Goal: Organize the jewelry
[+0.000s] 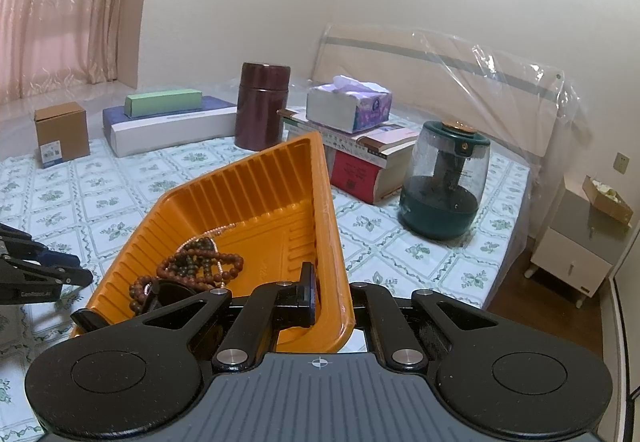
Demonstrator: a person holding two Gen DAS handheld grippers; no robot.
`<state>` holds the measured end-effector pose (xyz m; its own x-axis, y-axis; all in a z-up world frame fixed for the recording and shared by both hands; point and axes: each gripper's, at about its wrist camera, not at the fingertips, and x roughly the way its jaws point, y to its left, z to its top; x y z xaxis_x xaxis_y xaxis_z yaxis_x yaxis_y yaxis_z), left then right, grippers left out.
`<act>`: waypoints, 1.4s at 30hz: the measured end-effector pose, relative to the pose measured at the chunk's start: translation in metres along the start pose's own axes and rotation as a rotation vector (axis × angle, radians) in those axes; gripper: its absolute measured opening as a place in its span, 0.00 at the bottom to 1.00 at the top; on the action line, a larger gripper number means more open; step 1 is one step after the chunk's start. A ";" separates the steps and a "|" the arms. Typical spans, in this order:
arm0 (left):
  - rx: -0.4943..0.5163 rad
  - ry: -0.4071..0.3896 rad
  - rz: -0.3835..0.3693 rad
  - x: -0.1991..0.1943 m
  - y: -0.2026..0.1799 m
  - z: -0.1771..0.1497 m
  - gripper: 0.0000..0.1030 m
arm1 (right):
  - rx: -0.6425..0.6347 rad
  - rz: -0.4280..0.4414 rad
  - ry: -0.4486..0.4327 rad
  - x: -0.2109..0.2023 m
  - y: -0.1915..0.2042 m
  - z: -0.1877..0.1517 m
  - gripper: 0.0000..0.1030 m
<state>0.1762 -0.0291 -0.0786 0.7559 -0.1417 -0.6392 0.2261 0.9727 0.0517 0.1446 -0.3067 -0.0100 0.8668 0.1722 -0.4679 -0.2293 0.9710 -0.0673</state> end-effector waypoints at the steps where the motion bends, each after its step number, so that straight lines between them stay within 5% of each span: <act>1: 0.002 0.002 -0.001 0.000 0.000 0.000 0.16 | 0.000 -0.001 0.001 0.000 0.000 0.000 0.06; 4: 0.013 0.006 -0.003 0.001 -0.001 0.001 0.09 | -0.004 -0.001 0.000 0.000 0.000 0.000 0.06; 21: -0.077 -0.033 -0.071 -0.039 0.003 0.019 0.08 | -0.004 0.000 -0.001 0.001 0.000 0.000 0.06; 42: -0.017 -0.131 -0.203 -0.048 -0.054 0.083 0.08 | -0.002 0.005 -0.003 -0.001 0.003 0.001 0.06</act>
<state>0.1786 -0.0899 0.0127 0.7697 -0.3559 -0.5300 0.3718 0.9248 -0.0811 0.1437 -0.3034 -0.0092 0.8670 0.1771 -0.4658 -0.2340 0.9699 -0.0667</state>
